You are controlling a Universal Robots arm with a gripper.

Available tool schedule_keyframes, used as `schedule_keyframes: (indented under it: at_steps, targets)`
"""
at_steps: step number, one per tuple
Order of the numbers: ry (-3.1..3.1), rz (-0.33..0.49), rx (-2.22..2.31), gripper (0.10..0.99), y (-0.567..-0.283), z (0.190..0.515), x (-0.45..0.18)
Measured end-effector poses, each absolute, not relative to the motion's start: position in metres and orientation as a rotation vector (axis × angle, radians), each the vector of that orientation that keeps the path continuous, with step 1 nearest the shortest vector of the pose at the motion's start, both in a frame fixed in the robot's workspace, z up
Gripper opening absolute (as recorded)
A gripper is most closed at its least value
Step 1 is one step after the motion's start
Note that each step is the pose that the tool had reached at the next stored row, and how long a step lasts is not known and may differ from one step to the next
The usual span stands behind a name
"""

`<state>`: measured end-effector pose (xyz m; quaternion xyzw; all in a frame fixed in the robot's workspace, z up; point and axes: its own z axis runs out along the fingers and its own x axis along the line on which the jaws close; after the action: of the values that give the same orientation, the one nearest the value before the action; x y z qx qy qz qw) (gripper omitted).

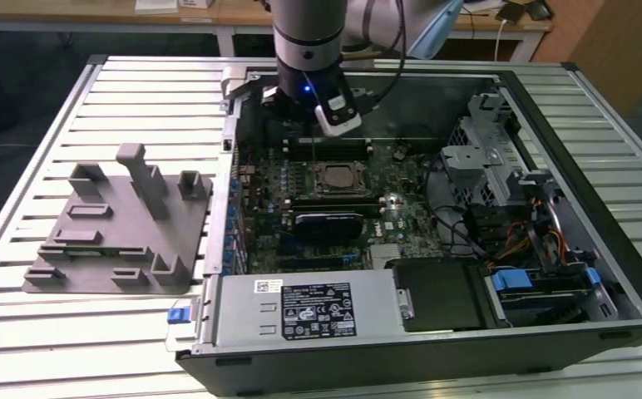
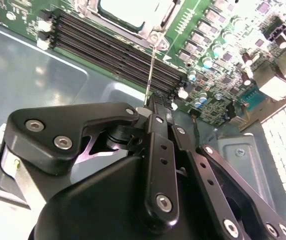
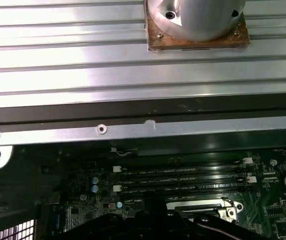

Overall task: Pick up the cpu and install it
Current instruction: 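Install the first cpu locking lever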

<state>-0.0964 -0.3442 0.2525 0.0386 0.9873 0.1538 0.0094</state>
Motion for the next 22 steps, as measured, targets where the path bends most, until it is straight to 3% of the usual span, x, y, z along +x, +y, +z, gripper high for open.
schedule_keyframes:
  at_steps: [22]
  targets:
    - [3.092,0.434,0.122,0.106,-0.344,0.252,-0.063]
